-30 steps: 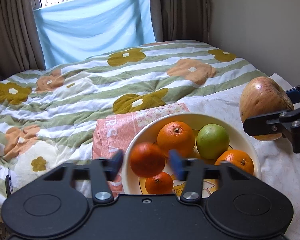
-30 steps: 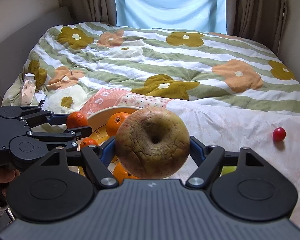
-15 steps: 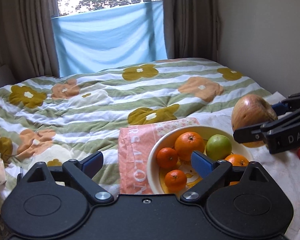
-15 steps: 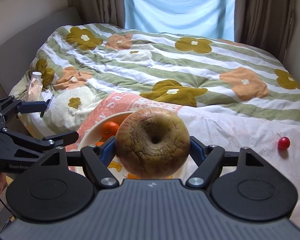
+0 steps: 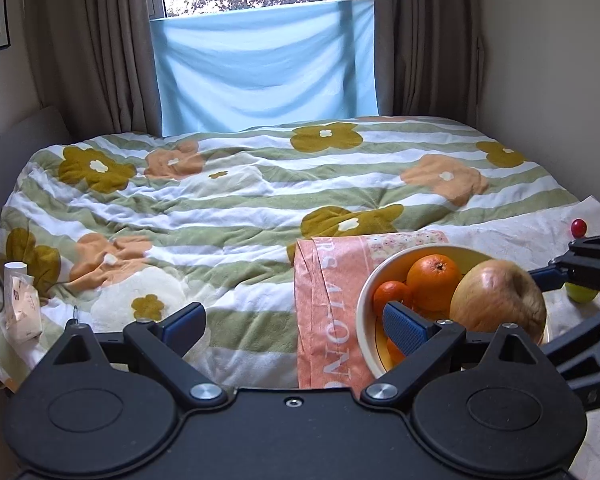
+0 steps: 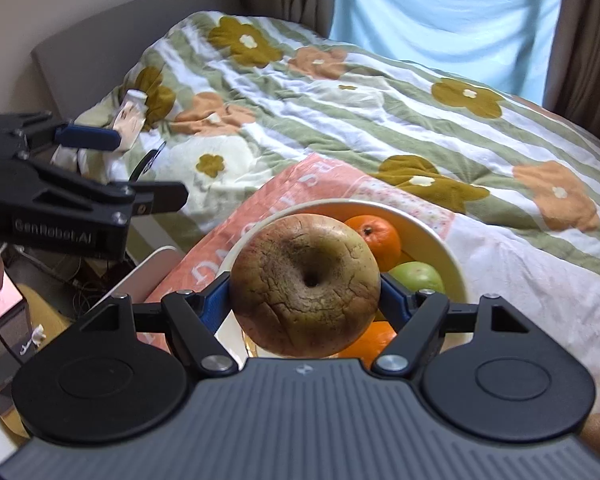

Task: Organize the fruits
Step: 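Lower the wrinkled apple into the bowl and open the right gripper, then move both grippers back over the remaining fruits on the cloth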

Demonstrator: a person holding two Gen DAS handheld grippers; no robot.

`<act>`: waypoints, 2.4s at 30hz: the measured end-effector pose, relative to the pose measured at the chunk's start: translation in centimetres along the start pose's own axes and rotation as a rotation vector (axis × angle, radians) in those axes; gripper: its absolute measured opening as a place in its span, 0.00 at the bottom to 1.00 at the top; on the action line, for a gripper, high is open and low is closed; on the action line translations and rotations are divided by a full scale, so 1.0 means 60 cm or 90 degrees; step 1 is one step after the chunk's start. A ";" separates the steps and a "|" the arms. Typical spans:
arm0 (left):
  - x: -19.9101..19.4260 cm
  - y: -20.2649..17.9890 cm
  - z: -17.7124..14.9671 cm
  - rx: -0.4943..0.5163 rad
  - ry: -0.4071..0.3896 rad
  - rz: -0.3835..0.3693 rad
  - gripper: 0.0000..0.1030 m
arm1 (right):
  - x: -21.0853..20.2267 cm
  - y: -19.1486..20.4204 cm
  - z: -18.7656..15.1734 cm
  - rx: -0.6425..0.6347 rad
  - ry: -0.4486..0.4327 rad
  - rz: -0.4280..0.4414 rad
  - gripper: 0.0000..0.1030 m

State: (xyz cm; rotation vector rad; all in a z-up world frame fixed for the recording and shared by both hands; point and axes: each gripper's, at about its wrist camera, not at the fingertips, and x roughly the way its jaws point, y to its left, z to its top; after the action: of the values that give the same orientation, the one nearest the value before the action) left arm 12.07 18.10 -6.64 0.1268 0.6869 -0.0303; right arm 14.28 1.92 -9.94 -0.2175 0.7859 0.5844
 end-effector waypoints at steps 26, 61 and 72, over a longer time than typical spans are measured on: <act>-0.014 -0.026 0.017 0.001 0.002 -0.013 0.95 | -0.036 0.015 -0.039 -0.080 -0.033 -0.038 1.00; -0.103 -0.323 0.058 0.016 -0.022 -0.044 0.95 | -0.307 -0.274 -0.188 0.067 -0.030 -0.103 1.00; -0.019 -0.445 0.047 0.130 0.000 -0.121 0.95 | -0.288 -0.349 -0.261 0.161 0.010 -0.138 1.00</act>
State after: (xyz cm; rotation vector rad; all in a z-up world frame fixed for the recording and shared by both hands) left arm 11.11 -8.75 -6.57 0.2573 0.6936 -0.2830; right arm 7.10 -28.56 -9.01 -0.0732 0.8316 0.2751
